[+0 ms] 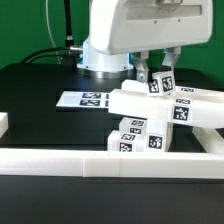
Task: Assemble chair
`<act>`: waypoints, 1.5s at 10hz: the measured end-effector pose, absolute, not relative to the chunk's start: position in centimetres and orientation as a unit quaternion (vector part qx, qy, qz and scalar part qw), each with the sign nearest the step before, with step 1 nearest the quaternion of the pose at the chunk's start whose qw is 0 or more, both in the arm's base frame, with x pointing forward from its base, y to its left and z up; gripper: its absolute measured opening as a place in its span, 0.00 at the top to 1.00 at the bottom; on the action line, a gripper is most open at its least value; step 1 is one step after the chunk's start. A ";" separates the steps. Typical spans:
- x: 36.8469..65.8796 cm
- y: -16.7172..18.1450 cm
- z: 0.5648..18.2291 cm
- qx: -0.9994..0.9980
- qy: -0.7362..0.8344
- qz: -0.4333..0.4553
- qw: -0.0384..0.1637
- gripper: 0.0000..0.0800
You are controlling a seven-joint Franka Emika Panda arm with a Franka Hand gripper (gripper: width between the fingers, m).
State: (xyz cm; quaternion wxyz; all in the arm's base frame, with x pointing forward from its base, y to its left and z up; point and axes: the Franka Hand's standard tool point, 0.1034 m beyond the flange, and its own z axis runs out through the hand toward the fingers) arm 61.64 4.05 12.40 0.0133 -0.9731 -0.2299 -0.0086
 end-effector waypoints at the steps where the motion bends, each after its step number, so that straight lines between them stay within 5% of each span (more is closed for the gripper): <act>1: 61.6 4.2 12.4 -0.986 -0.165 -0.007 0.015 0.65; 8: 61.8 4.2 12.4 -0.996 0.088 -0.009 0.017 0.64; 15: 61.9 5.0 12.4 -0.926 0.374 0.004 0.047 0.64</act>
Offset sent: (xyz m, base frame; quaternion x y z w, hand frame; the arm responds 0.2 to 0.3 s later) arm 0.0000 0.0000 0.0000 0.0000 0.0000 0.1938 0.9810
